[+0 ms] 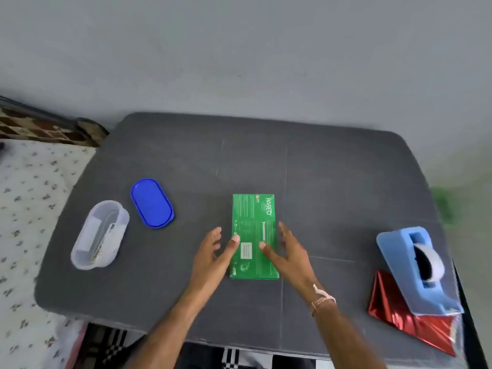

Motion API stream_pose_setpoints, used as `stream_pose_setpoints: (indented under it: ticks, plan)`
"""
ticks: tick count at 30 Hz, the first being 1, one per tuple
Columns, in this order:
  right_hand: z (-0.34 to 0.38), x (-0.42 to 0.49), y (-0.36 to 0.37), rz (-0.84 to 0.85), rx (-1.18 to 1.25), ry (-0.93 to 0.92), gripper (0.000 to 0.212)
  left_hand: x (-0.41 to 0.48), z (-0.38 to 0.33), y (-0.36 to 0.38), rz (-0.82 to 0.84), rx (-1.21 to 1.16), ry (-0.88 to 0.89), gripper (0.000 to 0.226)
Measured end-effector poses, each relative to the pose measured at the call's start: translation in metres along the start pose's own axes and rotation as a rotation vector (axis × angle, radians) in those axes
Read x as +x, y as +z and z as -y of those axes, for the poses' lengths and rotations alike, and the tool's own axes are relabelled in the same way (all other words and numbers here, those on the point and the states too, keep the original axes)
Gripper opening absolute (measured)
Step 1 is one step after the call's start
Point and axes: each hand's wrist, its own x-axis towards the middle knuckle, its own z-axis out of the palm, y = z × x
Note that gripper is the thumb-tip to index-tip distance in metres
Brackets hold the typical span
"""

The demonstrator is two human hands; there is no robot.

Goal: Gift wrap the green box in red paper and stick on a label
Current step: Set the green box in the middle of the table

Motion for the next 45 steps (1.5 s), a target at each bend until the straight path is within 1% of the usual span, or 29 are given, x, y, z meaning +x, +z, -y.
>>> stream_pose_setpoints:
  ticks: [3, 4, 7, 8, 10, 12, 14, 19, 22, 25, 29, 32, 35, 42, 43, 45]
  plan:
    - [0.0, 0.024, 0.018, -0.073, 0.006, 0.048, 0.1, 0.037, 0.016, -0.001, 0.095, -0.001, -0.017, 0.085]
    - [-0.001, 0.027, 0.02, -0.092, -0.008, 0.059, 0.1, 0.044, 0.021, -0.001, 0.134, 0.004, -0.01, 0.082]
    - [-0.006, 0.03, 0.033, -0.147, 0.016, 0.043, 0.083, 0.056, 0.036, 0.002, 0.173, -0.014, 0.034, 0.051]
    - [-0.003, 0.03, 0.037, -0.163, 0.026, 0.027, 0.078, 0.06, 0.041, 0.0, 0.149, -0.018, 0.055, 0.05]
    - [-0.001, 0.034, 0.048, -0.171, 0.051, 0.01, 0.071, 0.069, 0.05, -0.008, 0.11, -0.023, 0.067, 0.057]
    - [0.0, 0.042, 0.065, -0.164, 0.066, -0.055, 0.071, 0.079, 0.06, -0.021, 0.077, -0.051, 0.087, 0.057]
    - [0.0, 0.052, 0.08, -0.161, 0.08, -0.115, 0.073, 0.086, 0.066, -0.033, 0.046, -0.092, 0.093, 0.052]
    - [-0.004, 0.076, 0.112, -0.145, 0.146, -0.25, 0.07, 0.098, 0.08, -0.049, 0.026, -0.194, 0.21, 0.032]
    - [-0.007, 0.084, 0.126, -0.147, 0.141, -0.313, 0.08, 0.099, 0.088, -0.058, 0.002, -0.246, 0.259, 0.025]
    - [-0.009, 0.081, 0.145, -0.119, 0.135, -0.341, 0.088, 0.093, 0.104, -0.075, 0.016, -0.255, 0.315, 0.023]
    - [-0.012, 0.057, 0.172, -0.105, 0.202, -0.376, 0.084, 0.072, 0.127, -0.101, 0.067, -0.253, 0.401, 0.02]
    - [-0.013, 0.031, 0.19, -0.086, 0.242, -0.363, 0.083, 0.055, 0.141, -0.12, 0.087, -0.223, 0.395, 0.022]
    - [-0.011, 0.003, 0.209, -0.04, 0.214, -0.356, 0.076, 0.038, 0.15, -0.143, 0.088, -0.208, 0.387, 0.023]
    - [-0.006, 0.003, 0.225, 0.039, 0.155, -0.399, 0.062, 0.029, 0.164, -0.168, 0.07, -0.222, 0.353, 0.027]
    - [-0.008, 0.007, 0.226, 0.044, 0.153, -0.407, 0.065, 0.032, 0.165, -0.168, 0.07, -0.215, 0.351, 0.027]
    - [-0.01, 0.018, 0.228, 0.047, 0.134, -0.426, 0.083, 0.038, 0.163, -0.167, 0.063, -0.22, 0.347, 0.026]
